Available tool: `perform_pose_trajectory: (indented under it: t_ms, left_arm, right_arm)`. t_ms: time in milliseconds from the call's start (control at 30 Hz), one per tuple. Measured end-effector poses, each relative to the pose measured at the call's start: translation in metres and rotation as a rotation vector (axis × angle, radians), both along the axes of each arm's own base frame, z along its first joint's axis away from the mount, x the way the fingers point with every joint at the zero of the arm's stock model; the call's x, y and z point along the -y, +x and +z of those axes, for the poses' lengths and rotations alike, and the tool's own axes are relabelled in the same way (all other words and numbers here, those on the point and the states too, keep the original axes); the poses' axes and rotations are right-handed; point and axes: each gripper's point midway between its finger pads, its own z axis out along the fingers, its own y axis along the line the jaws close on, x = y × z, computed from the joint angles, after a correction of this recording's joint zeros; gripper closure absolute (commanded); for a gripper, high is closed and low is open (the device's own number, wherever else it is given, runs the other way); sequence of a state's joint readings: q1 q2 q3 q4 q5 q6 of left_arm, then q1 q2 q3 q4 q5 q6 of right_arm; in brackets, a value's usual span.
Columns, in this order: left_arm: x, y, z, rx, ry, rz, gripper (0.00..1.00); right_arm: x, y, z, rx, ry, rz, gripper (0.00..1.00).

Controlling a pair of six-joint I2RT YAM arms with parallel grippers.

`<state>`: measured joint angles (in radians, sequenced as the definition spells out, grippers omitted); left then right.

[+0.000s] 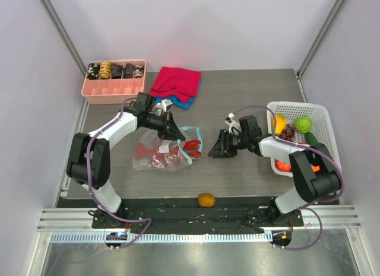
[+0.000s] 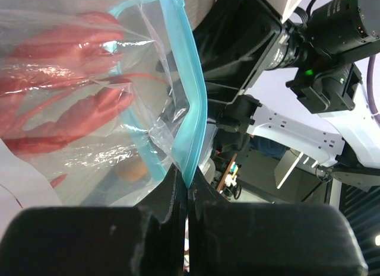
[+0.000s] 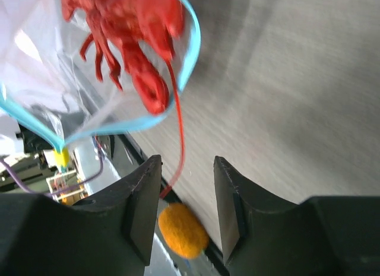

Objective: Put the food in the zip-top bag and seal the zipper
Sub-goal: Adjust the zipper food storage bag at the center of the board.

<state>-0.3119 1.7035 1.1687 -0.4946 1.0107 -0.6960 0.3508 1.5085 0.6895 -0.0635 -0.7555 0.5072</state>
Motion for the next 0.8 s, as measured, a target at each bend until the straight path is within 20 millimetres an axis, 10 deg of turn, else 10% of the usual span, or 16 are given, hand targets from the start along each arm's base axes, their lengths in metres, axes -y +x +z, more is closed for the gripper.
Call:
perform_pose_trajectory:
  t_ms: [367,800]
  left_arm:
    - [0.001,0.001,0.003,0.002,-0.014,-0.002,1.0]
    - [0.002,0.002,0.005,-0.004,-0.021,0.006,1.0]
  right_arm:
    - [-0.025,0.037,-0.03,-0.122,0.064,-0.141,0.7]
    - [-0.054,0.047,-0.018,-0.129,0.168,-0.159,0.76]
